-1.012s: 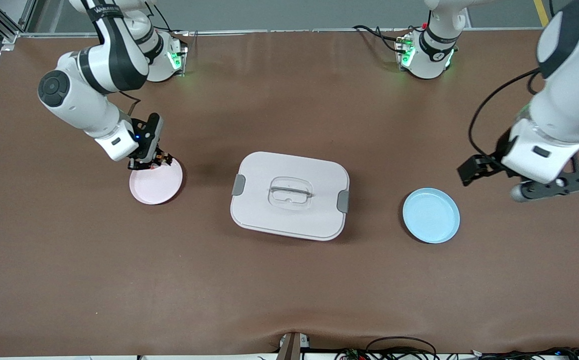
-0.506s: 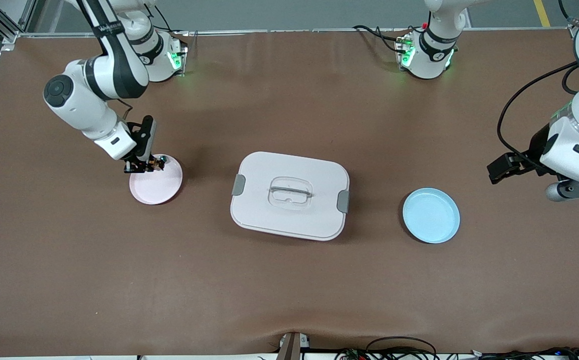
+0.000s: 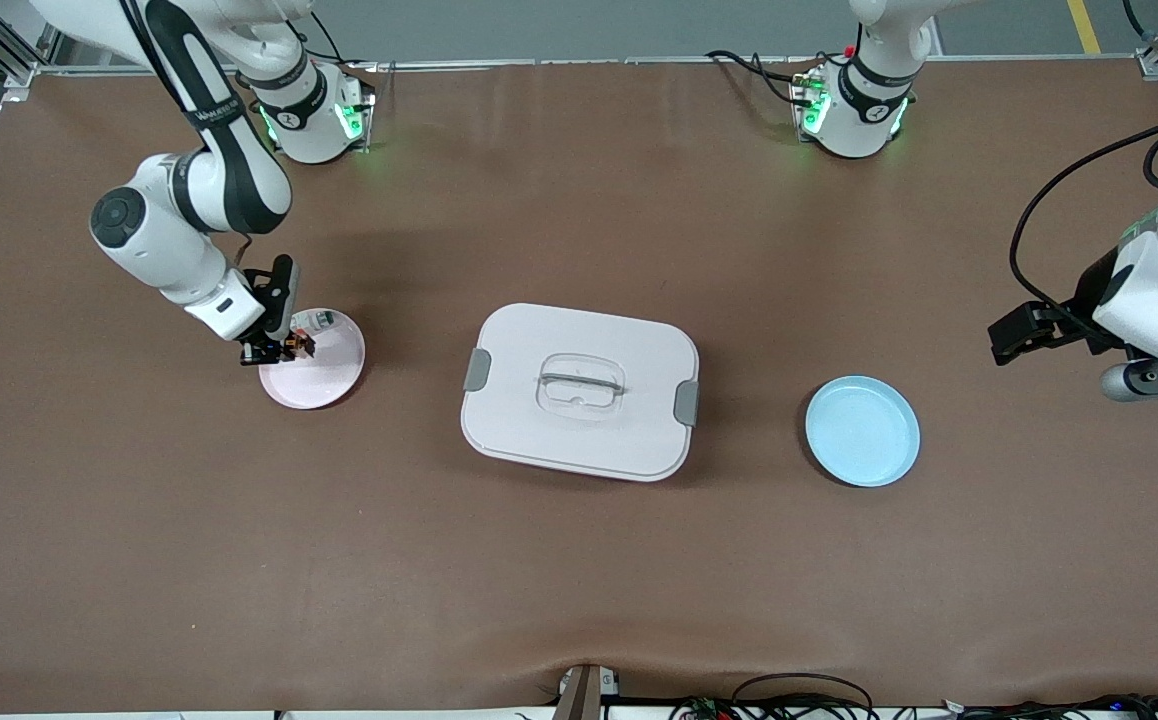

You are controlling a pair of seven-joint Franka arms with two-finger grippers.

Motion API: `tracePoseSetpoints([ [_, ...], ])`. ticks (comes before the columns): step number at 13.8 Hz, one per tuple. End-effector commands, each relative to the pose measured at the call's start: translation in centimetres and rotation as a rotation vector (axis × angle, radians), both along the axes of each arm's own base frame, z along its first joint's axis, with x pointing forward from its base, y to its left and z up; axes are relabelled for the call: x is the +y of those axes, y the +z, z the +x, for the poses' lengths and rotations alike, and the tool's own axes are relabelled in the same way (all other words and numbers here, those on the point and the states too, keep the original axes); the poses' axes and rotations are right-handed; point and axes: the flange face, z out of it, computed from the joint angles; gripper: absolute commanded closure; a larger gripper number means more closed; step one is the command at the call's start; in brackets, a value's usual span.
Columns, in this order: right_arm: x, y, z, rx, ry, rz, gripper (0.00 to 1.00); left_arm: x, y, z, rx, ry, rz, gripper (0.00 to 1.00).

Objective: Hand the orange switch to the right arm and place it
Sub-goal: 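Lower the switch onto the pink plate with the right gripper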

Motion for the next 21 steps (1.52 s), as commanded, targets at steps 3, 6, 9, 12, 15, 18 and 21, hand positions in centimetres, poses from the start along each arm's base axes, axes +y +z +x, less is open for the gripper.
tracePoseSetpoints([
  [3,-0.2,-3.8,0.4,-0.023,-0.023,-0.011,1.0,0.1,2.1,-1.6,-0.009,-0.049,0.038,0.0],
  [6,0.2,-4.2,0.1,-0.007,-0.081,-0.006,1.0,-0.1,2.6,-2.4,0.013,-0.055,0.041,0.0],
  [9,1.0,-4.7,-0.1,0.006,-0.101,-0.003,1.0,0.5,3.8,-3.5,0.018,-0.045,0.048,0.0],
  [12,2.0,-5.5,-0.3,0.023,-0.119,-0.002,1.0,-0.5,4.6,-4.5,0.018,-0.114,0.063,0.0],
  [15,2.1,-6.6,-0.5,0.03,-0.123,-0.004,1.0,0.1,4.6,-5.7,0.039,-0.153,0.033,0.0],
  [18,2.1,-6.6,-0.3,0.04,-0.167,0.0,0.38,0.7,4.8,-7.3,0.038,-0.137,0.009,0.0],
  [21,2.2,-6.3,0.1,0.049,-0.178,0.003,0.0,0.6,4.6,-8.3,0.032,-0.139,0.007,0.0],
])
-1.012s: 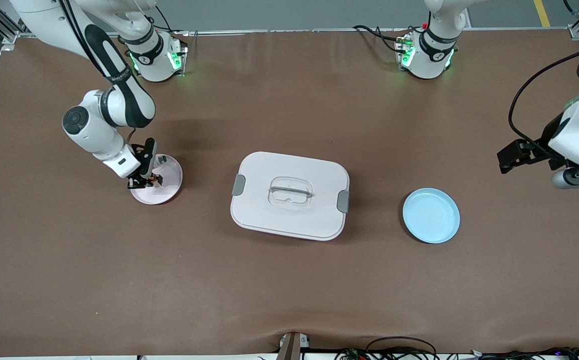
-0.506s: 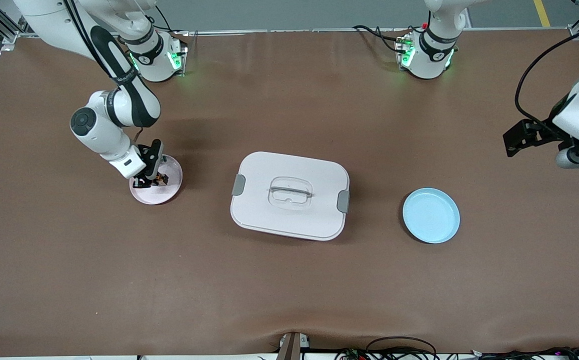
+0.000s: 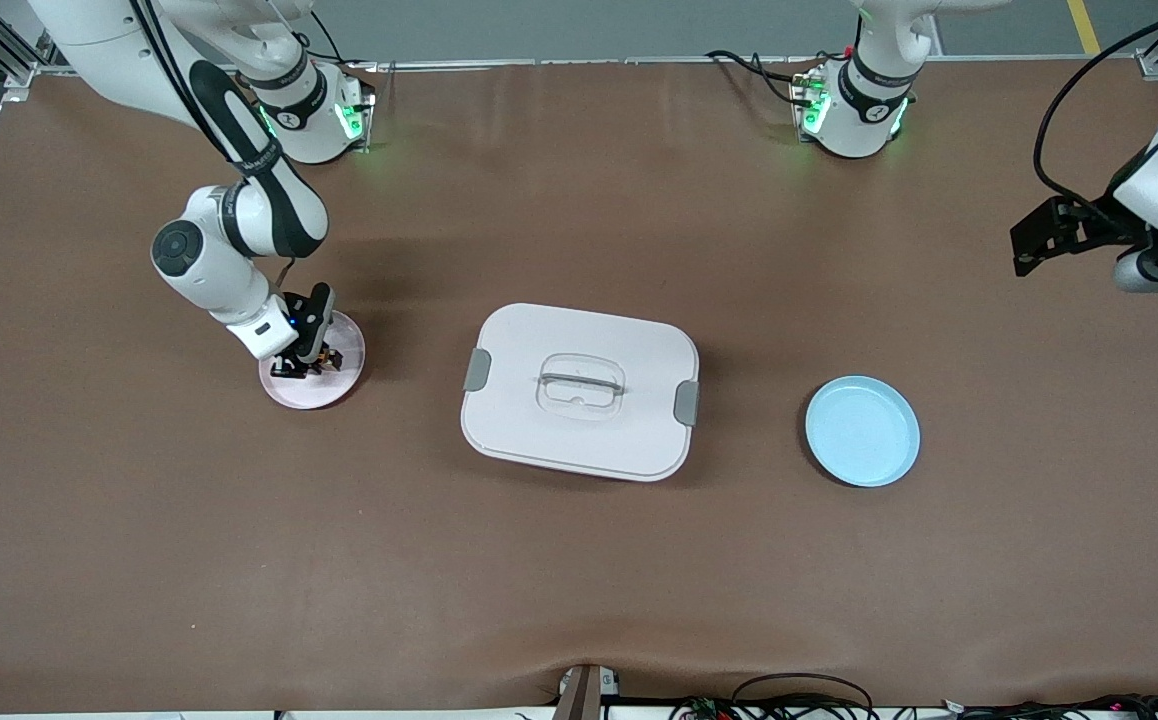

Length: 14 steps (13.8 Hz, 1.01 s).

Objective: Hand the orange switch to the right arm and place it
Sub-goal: 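Lower the switch onto the pink plate with the right gripper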

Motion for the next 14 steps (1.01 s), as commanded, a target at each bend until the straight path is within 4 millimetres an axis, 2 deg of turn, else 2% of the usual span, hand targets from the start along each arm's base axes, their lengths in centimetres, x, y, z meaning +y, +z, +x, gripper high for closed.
tracePoseSetpoints([
  [1,0.3,0.3,0.9,0.026,-0.022,0.006,0.0,-0.3,0.0,-1.7,-0.018,-0.019,-0.013,0.0],
  [3,0.7,1.2,1.1,0.083,-0.065,0.014,0.0,-0.1,0.1,-1.9,-0.02,-0.015,-0.023,0.0],
  [7,0.8,4.2,2.0,0.175,-0.149,0.025,0.0,0.1,0.1,-1.8,-0.018,-0.008,-0.031,0.0],
  [11,1.1,10.2,2.7,0.293,-0.384,-0.005,0.0,0.2,0.1,-1.8,-0.016,-0.006,-0.031,0.0],
  [14,1.1,16.8,3.7,0.322,-0.619,-0.136,0.0,0.2,0.2,-1.9,-0.016,-0.008,-0.032,0.0],
])
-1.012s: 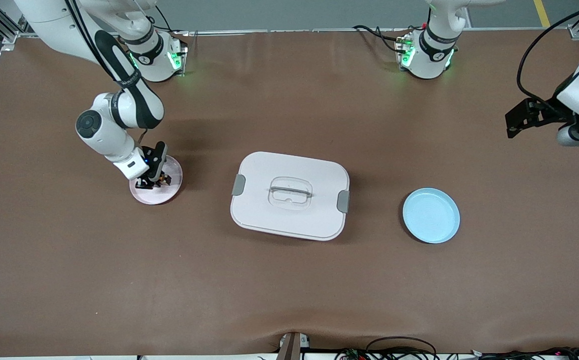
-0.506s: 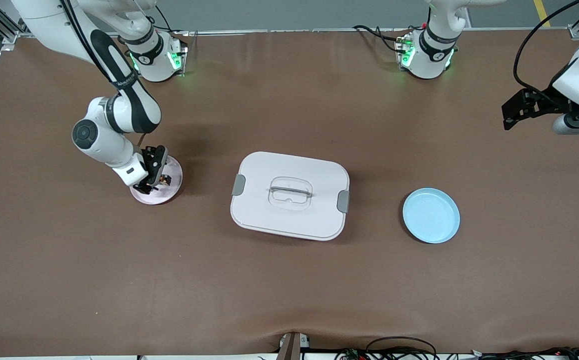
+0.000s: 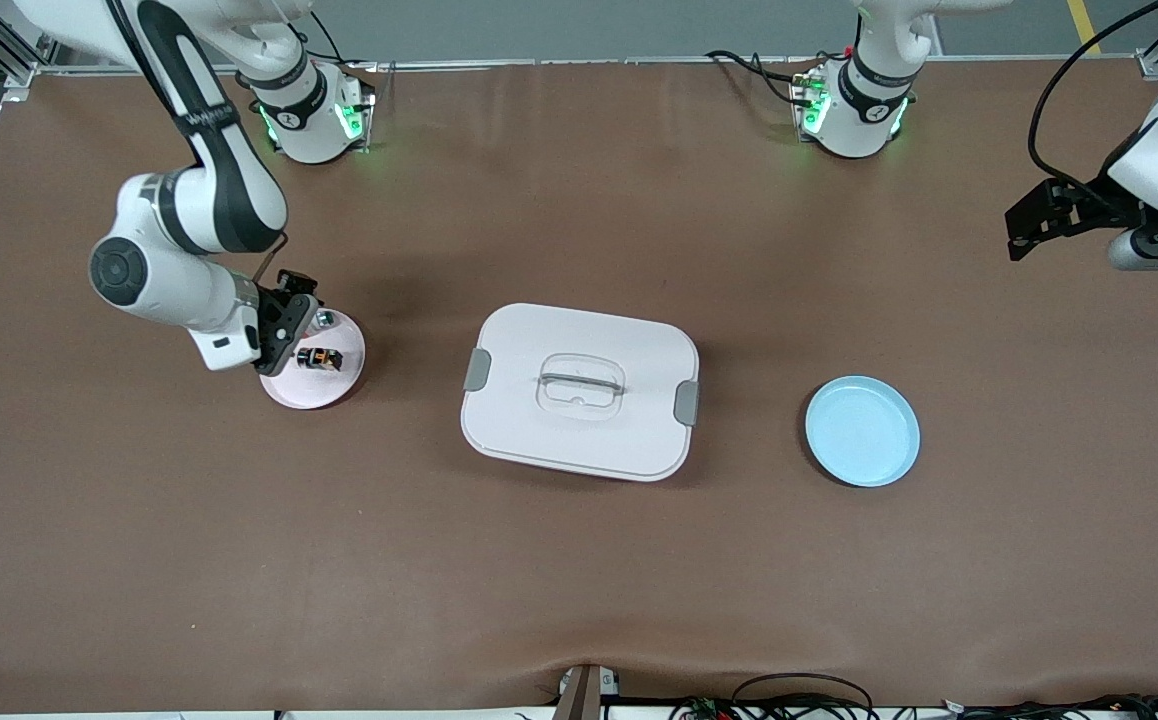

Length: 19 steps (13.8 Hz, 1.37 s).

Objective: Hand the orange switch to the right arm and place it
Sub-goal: 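Open the right gripper and raise it away from the plate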

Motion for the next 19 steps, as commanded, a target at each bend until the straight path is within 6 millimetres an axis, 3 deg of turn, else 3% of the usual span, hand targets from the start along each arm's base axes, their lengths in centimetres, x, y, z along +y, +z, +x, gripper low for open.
tracePoseSetpoints([
  [1,0.2,6.9,1.3,0.035,-0.175,-0.15,0.0,0.1,0.6,-0.9,-0.013,-0.01,-0.02,0.0],
  [3,0.5,11.5,2.6,0.058,-0.273,-0.187,0.0,0.1,0.6,-0.9,-0.01,-0.008,-0.02,0.0],
  [9,0.1,21.4,4.2,0.038,-0.477,-0.228,0.0,0.1,0.6,-1.0,-0.01,-0.008,-0.02,0.0],
  [11,-0.4,24.4,4.6,0.004,-0.52,-0.221,0.0,0.1,0.7,-1.1,-0.004,-0.009,-0.019,0.0],
  [13,-2.5,27.6,5.0,-0.007,-0.679,-0.22,0.0,0.1,0.6,-1.1,-0.002,-0.011,-0.019,0.0],
  [16,-6.1,30.7,5.1,-0.012,-0.764,-0.219,0.0,0.1,0.7,-1.1,-0.001,-0.011,-0.018,0.0],
  [19,-6.5,32.1,5.4,-0.048,-0.781,-0.222,0.0,0.1,0.7,-1.1,-0.002,-0.011,-0.019,0.0],
])
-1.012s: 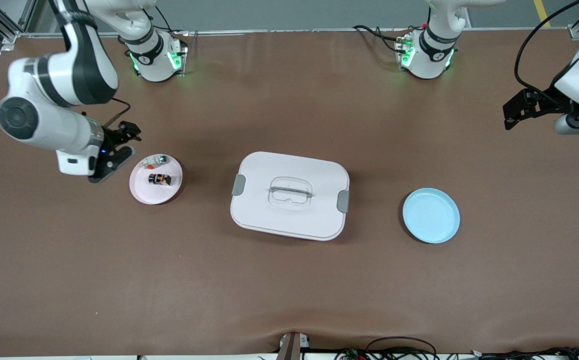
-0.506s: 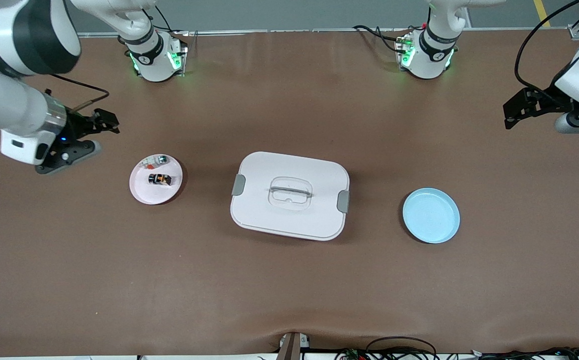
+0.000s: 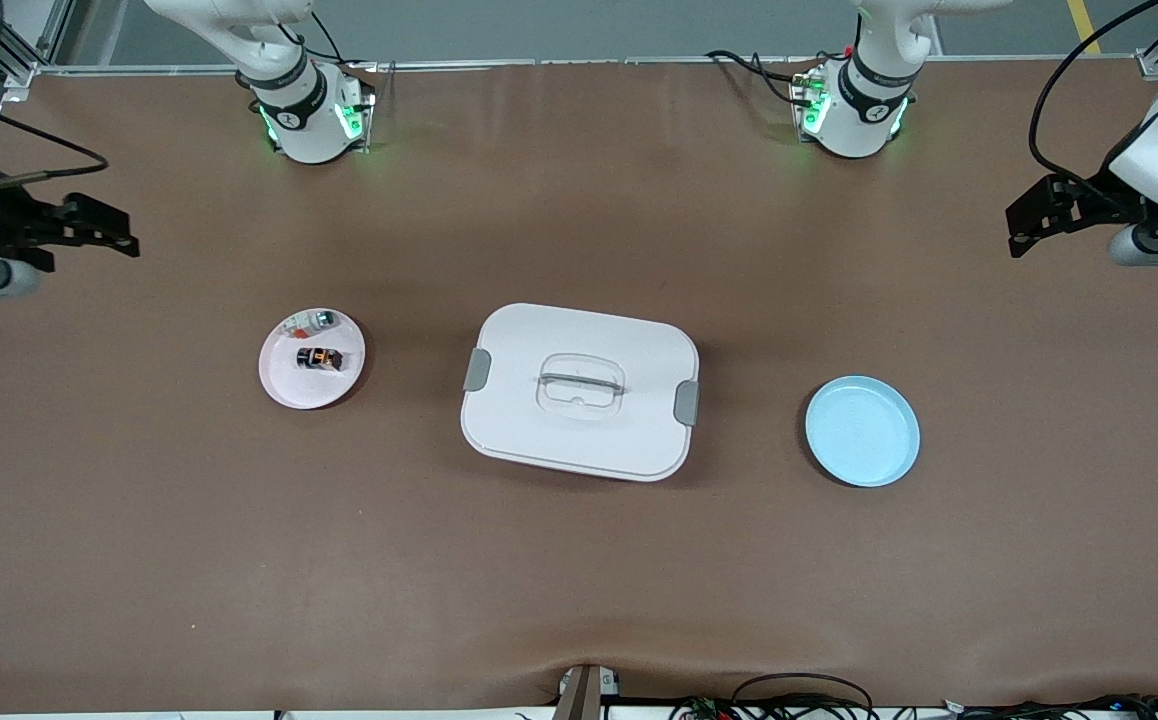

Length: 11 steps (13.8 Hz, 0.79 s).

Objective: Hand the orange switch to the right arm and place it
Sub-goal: 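Open the right gripper and raise it away from the plate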

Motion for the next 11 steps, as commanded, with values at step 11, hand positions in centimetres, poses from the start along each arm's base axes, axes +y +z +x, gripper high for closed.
tracePoseSetpoints([
  [11,0.5,2.9,-0.9,0.033,-0.015,-0.012,0.0,-0.2,0.5,-0.9,-0.001,-0.017,-0.018,0.0],
])
